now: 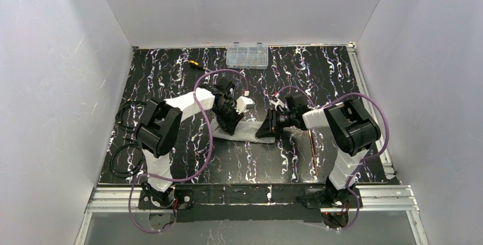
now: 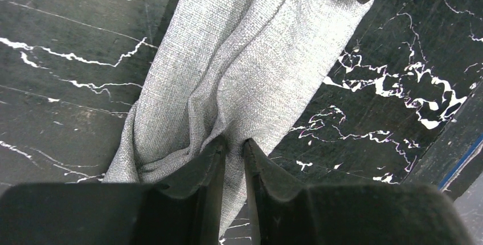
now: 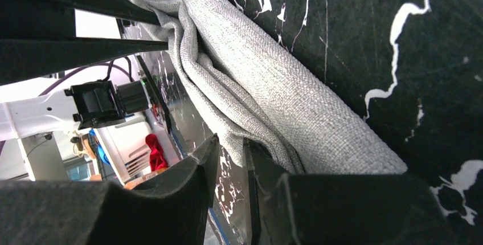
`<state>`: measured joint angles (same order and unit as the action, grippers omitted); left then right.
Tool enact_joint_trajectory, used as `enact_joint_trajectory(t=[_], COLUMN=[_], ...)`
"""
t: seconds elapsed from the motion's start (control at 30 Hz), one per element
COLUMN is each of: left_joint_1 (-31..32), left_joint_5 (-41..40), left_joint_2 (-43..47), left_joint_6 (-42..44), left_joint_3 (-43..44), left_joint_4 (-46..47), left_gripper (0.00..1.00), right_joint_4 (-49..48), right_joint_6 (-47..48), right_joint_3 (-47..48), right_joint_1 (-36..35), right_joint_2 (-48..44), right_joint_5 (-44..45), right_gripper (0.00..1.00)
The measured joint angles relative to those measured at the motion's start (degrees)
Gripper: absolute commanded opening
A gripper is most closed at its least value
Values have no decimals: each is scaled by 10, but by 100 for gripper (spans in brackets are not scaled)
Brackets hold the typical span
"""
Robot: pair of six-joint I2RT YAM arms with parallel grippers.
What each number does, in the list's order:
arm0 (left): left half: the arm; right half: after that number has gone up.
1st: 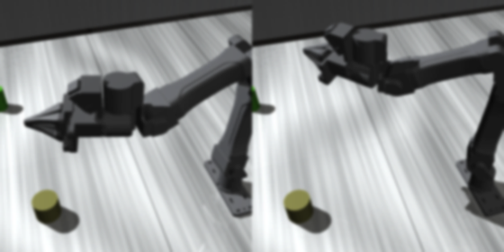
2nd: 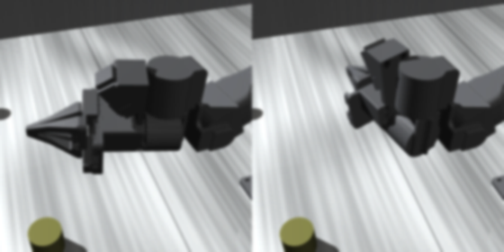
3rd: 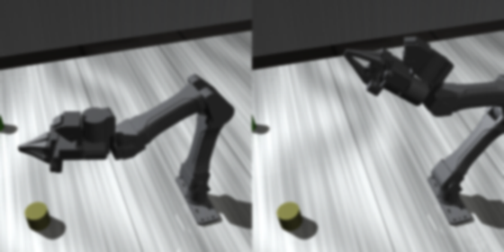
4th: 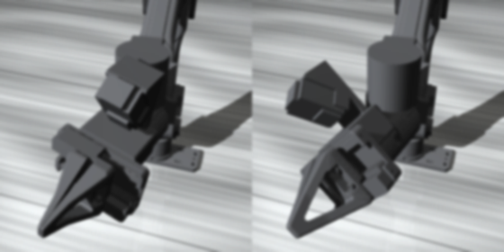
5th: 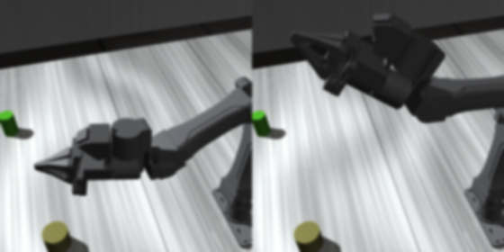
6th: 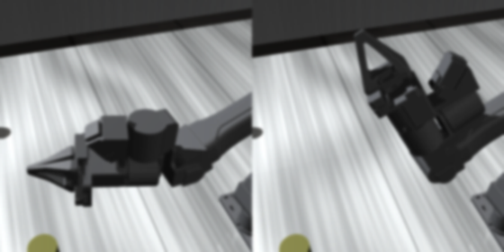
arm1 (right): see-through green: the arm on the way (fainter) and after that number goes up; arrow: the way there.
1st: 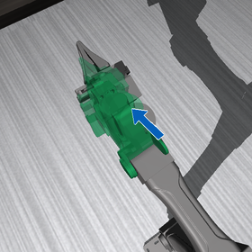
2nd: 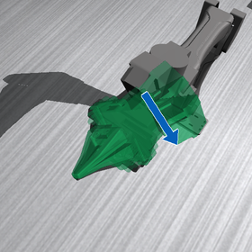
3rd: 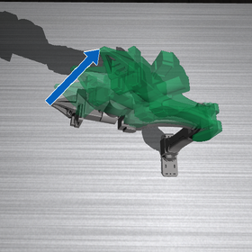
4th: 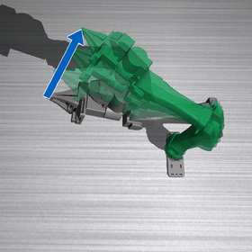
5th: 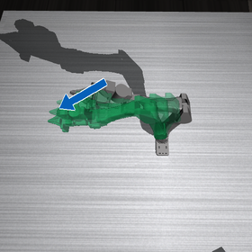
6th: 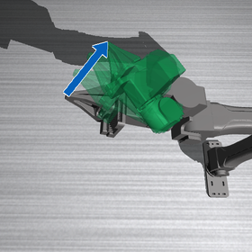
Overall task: Fold the napkin into a case and place the utensils inside
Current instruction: Smooth out the smaller rectangle-folded napkin at the center of the board, then pick up the smaller rectangle-folded napkin from the center of the board.
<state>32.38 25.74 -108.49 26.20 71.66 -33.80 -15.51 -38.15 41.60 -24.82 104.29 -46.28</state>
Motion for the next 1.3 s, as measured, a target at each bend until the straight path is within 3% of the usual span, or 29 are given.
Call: enact_joint_trajectory(t=[0.2, 0.23, 0.27, 0.3, 0.57, 0.7, 0.87, 1.17, 1.3], left_joint_1=[0, -1, -2, -3, -58, -89, -78, -71, -56], left_joint_5=[-39, -49, -60, -72, -89, -76, -53, -50, -52], left_joint_2=[19, 28, 38, 50, 143, 185, 235, 244, 244], left_joint_6=[5, 6, 9, 12, 48, 119, 227, 284, 293], left_joint_3=[7, 9, 13, 20, 70, -22, -157, -201, -212], left_joint_4=[-15, -21, -29, -37, -77, -53, -38, 107, 130], left_gripper=[57, 70, 94, 98, 98, 98, 98, 98, 98], right_joint_4=[10, 10, 12, 13, 43, 54, 61, 66, 72], right_joint_6=[7, 7, 7, 7, 15, 20, 22, 24, 24], right_joint_3=[7, 7, 8, 8, 22, 28, 31, 33, 36], right_joint_1=[-1, -1, -1, -1, -2, -3, -3, -3, -3], right_joint_2=[3, 3, 3, 3, 3, 3, 3, 3, 3], right_joint_5=[3, 4, 4, 4, 7, 8, 9, 9, 9], right_gripper=[32, 32, 32, 32, 34, 35, 36, 36, 36])
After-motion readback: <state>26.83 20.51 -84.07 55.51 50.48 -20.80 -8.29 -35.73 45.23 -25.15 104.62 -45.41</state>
